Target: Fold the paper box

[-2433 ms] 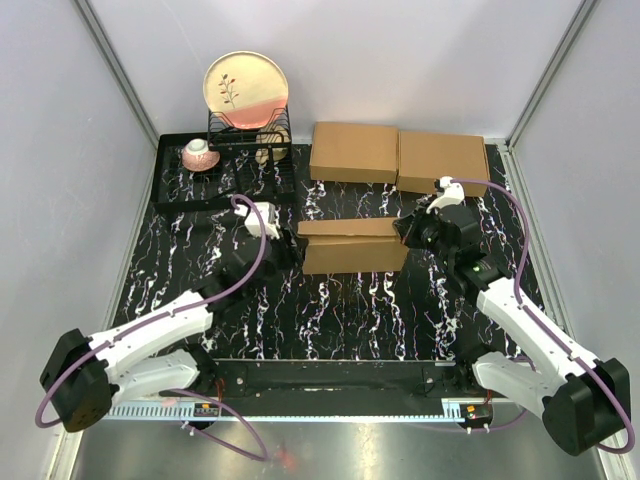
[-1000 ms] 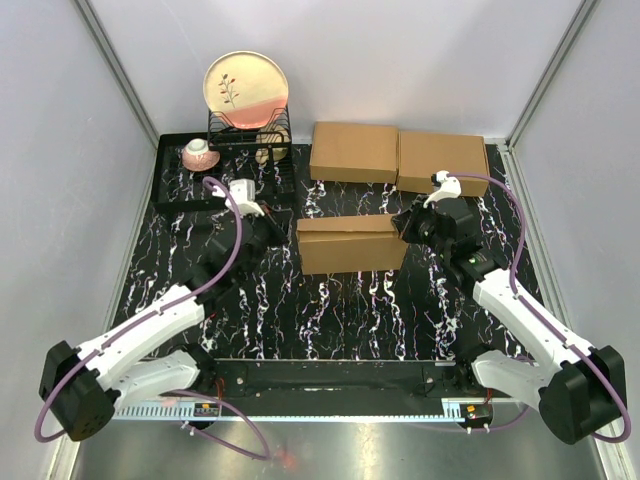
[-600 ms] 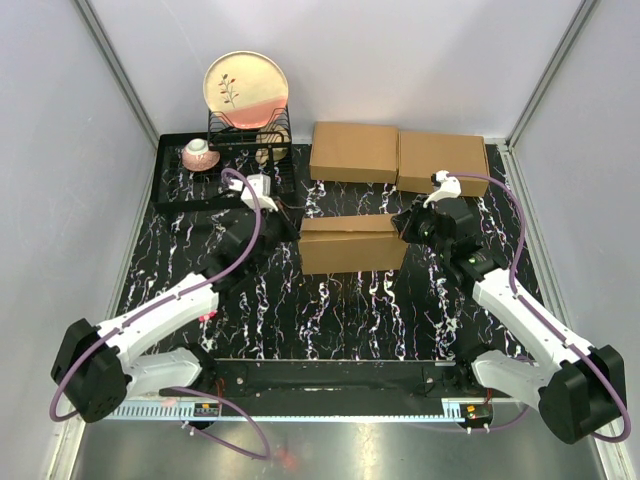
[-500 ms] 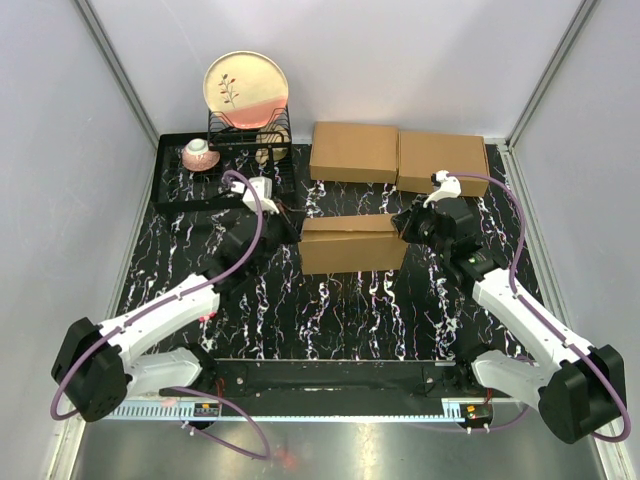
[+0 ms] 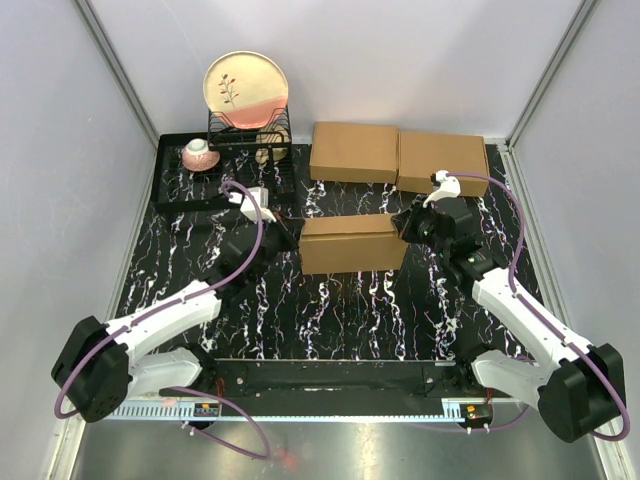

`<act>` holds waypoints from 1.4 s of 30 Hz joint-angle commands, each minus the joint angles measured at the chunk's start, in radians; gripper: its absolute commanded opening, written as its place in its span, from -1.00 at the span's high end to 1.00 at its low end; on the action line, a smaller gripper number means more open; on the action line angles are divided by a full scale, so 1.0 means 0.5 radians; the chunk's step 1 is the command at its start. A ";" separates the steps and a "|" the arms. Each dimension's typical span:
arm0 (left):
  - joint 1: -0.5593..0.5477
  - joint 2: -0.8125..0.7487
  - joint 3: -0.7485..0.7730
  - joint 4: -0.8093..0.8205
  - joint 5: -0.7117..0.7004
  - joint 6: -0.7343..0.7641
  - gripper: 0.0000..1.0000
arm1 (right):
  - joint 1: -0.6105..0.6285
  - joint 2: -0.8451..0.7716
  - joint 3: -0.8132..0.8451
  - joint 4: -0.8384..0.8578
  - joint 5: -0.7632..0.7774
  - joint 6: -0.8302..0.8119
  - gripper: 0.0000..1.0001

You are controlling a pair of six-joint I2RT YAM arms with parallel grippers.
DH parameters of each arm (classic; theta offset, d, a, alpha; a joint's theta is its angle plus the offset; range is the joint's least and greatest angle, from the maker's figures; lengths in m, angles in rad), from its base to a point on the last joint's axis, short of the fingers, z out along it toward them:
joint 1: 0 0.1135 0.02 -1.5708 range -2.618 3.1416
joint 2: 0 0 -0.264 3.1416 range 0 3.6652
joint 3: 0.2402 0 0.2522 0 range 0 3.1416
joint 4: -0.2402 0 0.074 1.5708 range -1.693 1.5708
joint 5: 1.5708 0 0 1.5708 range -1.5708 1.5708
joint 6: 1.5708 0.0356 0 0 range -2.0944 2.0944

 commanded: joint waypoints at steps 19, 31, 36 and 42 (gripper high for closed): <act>-0.257 0.260 -0.504 0.625 -0.332 0.060 1.00 | 0.008 0.111 -0.327 -0.027 -0.015 -0.004 1.00; -0.374 0.552 -0.657 0.907 -0.381 -0.051 1.00 | 0.011 0.080 -0.397 -0.055 -0.009 -0.007 1.00; -0.374 0.389 -0.691 0.862 -0.430 -0.020 1.00 | 0.011 0.010 -0.376 -0.128 -0.033 -0.010 1.00; -0.401 0.043 -0.660 0.537 -0.443 0.066 1.00 | 0.011 -0.233 -0.434 -0.327 -0.171 0.039 1.00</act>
